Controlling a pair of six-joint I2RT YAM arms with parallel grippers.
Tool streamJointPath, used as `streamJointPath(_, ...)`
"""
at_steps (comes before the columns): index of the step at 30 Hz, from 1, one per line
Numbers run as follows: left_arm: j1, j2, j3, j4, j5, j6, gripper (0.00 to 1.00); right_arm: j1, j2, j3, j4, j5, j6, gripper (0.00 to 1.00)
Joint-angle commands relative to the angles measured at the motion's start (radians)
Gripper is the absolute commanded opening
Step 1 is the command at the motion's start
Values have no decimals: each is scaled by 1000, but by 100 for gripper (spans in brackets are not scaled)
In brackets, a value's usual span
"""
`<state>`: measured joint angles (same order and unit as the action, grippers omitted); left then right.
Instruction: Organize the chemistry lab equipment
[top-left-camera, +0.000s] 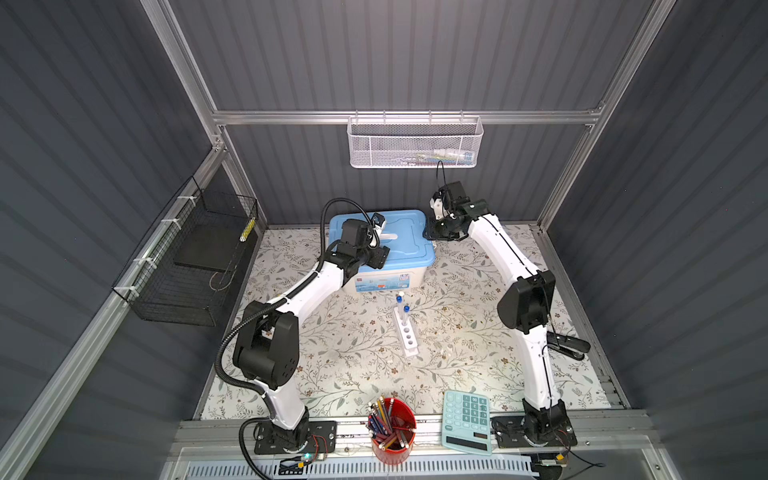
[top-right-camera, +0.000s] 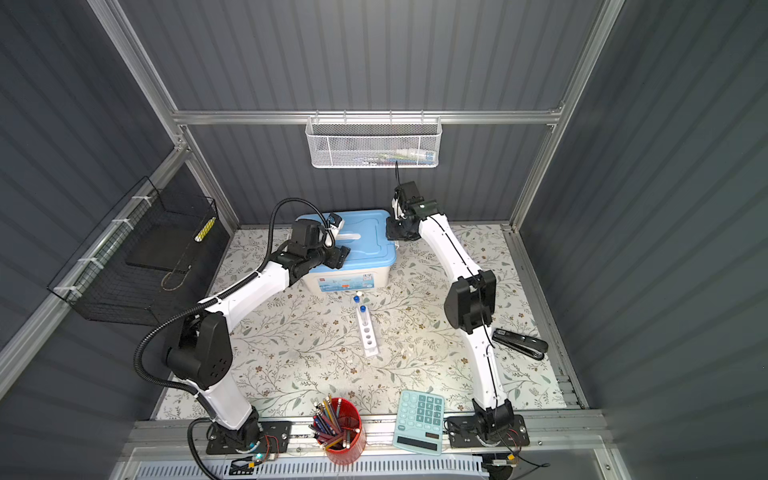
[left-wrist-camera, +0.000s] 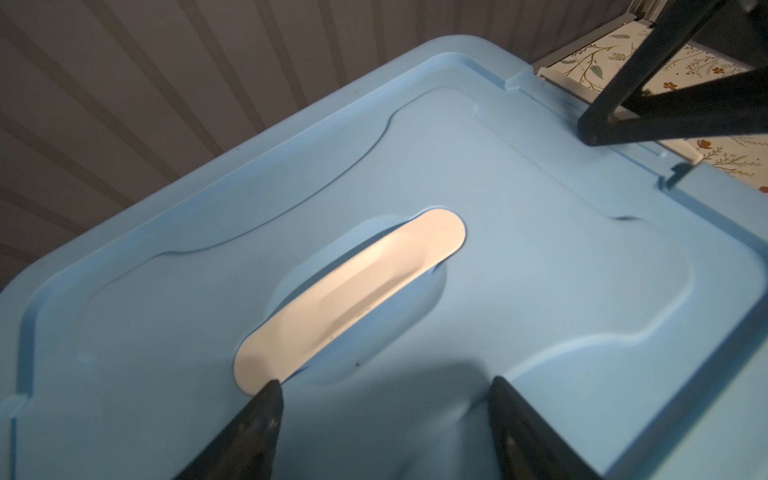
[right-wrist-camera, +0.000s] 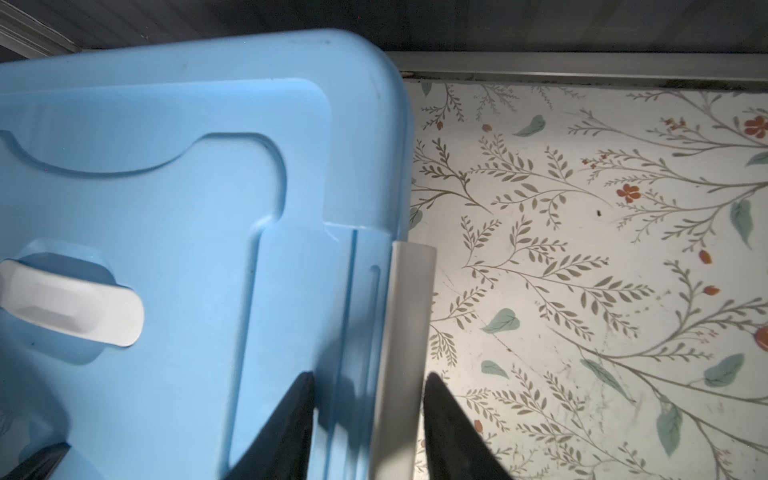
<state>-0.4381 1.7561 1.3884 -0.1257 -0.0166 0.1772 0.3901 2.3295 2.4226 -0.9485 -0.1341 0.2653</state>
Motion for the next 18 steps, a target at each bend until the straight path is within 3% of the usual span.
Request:
streamJointPath(1,-2,19,5,-50,-8,27,78,10,47,2,-67,41,0,42)
streamJointPath(18,-1,14,-4,-28,4,23,78,39,65,0,-92,135,12,33)
